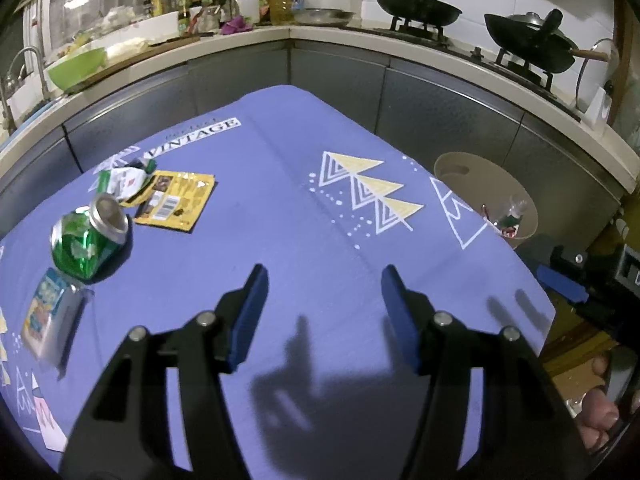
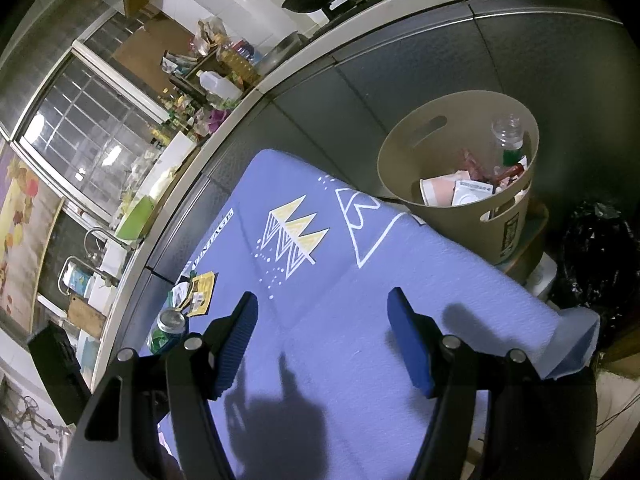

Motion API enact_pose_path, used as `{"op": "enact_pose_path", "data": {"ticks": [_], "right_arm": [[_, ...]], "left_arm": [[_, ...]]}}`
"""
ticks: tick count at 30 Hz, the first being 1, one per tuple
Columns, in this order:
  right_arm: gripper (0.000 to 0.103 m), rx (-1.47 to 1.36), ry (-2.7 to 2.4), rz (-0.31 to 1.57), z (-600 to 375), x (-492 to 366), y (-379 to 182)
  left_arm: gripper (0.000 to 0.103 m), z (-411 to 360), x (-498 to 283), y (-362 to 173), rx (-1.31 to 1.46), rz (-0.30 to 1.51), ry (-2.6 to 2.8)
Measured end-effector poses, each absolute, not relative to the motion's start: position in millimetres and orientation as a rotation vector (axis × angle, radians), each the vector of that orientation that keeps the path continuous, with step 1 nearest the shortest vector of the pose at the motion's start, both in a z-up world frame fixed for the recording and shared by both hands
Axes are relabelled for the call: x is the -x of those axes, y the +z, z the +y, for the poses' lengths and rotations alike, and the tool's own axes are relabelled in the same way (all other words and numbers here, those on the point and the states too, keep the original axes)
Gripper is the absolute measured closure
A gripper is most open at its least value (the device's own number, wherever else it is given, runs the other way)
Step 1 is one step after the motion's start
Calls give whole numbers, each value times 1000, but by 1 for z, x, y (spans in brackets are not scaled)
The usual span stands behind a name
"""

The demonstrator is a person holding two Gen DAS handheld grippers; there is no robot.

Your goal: Collect trash

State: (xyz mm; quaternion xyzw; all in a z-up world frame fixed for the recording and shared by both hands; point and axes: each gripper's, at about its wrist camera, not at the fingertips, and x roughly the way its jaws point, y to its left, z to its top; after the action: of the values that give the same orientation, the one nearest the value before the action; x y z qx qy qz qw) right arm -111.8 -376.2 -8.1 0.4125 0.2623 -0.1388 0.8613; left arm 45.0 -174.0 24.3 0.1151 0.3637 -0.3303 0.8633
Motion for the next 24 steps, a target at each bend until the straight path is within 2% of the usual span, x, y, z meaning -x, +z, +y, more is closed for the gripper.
{"op": "enact_pose_path", "data": {"ticks": [8,24], "right_arm": [[39,-857,-283,558,-370,110,-7],[40,-839,-245,597,-355,95,-10]], "left_arm": [[42,-172,-45,23,-240,764,-689],[41,-159,-54,16,-235,776,-660]]}}
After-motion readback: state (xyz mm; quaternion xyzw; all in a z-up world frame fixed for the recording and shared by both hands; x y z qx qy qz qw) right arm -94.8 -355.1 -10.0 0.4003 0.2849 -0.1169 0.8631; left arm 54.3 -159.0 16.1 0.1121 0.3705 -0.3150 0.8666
